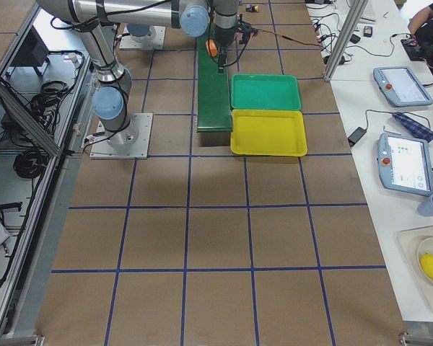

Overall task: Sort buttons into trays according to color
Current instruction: 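Lower the second orange cylinder onto the belt and release it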

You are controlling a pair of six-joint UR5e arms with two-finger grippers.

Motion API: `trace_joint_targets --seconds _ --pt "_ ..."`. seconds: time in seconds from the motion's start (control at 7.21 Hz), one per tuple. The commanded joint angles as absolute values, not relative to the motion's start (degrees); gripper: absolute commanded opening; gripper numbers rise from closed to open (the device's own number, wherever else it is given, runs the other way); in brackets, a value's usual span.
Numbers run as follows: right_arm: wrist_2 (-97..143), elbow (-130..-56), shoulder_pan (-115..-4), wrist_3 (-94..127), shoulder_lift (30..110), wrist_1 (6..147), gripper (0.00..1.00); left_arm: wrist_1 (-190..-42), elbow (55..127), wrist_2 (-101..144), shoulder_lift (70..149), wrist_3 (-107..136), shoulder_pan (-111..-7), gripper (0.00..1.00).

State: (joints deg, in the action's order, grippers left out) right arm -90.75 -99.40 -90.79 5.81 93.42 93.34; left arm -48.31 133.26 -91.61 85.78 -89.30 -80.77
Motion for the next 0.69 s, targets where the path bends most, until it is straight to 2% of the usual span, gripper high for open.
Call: trace_joint_targets --seconds 0.0,0.28,0.42,0.55 --pt "-90.6 -99.4 -90.8 5.7 93.5 93.3 1.00 -42.8 135.6 -91.5 85.7 -89.0 -80.8 0.99" --pt "-90.8 -99.4 -90.8 5.7 93.4 93.3 1.00 -44.8 132.3 -91.4 85.3 -89.0 -80.2 1.00" --pt "-90.8 -99.4 -90.8 5.7 93.4 93.3 1.00 -52.4 126.8 -91.4 85.2 -89.0 -78.9 1.00" --pt "-90.7 -99.4 -90.8 5.7 93.4 93.3 1.00 -65.8 117.4 -91.2 85.1 -88.7 -75.6 1.00"
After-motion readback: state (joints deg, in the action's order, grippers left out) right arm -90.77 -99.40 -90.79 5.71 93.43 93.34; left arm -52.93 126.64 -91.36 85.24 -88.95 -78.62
